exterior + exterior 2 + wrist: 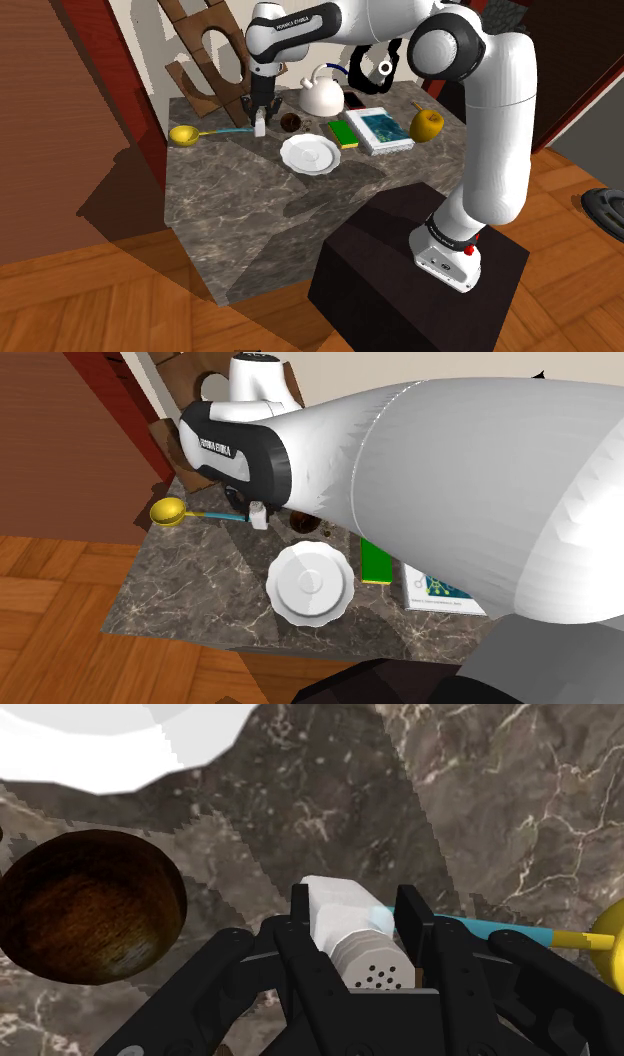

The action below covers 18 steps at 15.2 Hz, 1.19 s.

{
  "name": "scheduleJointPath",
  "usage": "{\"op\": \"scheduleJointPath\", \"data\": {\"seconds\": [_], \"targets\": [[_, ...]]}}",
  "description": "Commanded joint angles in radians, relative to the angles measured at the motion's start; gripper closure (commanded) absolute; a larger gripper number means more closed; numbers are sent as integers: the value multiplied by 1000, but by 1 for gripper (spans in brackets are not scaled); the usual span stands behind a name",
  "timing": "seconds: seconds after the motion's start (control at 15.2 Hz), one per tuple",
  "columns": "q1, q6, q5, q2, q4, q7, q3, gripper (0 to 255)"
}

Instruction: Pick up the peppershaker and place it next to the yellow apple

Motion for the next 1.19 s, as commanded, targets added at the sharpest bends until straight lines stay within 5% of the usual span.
{"op": "scheduleJointPath", "data": {"seconds": [0.0,1.12], "targets": [[0,0,0,1,0,0,0,255],[-2,-167,-9,-56,114,36,-1,255]]}}
